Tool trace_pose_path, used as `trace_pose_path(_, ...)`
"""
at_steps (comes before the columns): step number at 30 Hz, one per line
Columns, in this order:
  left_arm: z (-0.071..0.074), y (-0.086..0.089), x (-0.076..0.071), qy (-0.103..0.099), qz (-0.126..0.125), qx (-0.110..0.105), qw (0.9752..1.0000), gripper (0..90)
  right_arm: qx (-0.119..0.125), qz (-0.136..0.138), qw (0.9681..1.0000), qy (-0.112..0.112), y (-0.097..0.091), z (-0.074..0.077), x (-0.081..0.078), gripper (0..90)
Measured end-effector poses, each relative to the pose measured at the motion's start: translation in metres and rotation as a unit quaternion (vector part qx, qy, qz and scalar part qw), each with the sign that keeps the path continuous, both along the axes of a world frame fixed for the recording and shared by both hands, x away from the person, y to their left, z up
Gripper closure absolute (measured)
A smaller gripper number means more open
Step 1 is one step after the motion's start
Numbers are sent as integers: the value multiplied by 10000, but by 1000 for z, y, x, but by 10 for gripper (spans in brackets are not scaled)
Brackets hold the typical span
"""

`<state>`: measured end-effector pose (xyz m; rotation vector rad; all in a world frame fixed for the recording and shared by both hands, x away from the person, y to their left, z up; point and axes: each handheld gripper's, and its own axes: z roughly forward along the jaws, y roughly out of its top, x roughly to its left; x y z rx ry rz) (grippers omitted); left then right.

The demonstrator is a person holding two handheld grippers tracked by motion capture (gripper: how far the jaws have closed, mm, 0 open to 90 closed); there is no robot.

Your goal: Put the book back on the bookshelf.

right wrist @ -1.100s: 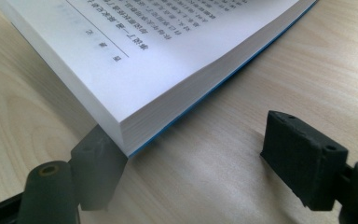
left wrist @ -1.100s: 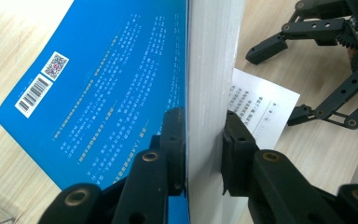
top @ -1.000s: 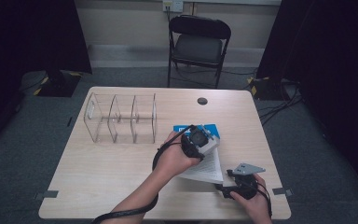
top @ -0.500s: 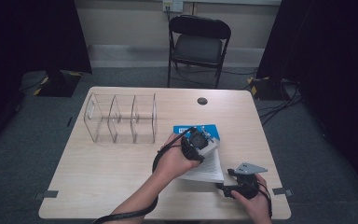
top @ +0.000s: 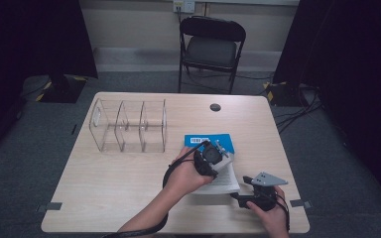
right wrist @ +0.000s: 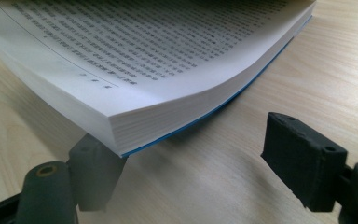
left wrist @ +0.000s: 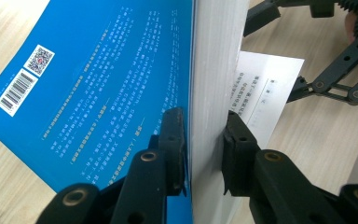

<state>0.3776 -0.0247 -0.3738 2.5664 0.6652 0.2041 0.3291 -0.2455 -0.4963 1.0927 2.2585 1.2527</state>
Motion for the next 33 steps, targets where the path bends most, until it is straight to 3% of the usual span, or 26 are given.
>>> trace_pose_path(8,7,1,-5,74,-62,-41,9999,735,153,82,9998,-133,4,1,1,215)
trace_pose_path(16,10,1,-9,77,-176,91,9998,735,275,161,9990,-298,6,6,0,209)
trace_pose_path(25,22,1,-13,99,-274,145,9995,740,296,282,9973,-607,14,15,-4,208)
trace_pose_path(28,25,1,-15,104,-312,142,9994,741,191,373,9963,-748,17,22,-5,208)
trace_pose_path(33,27,2,-16,119,-329,125,9993,741,196,400,9960,-776,19,24,-5,207)
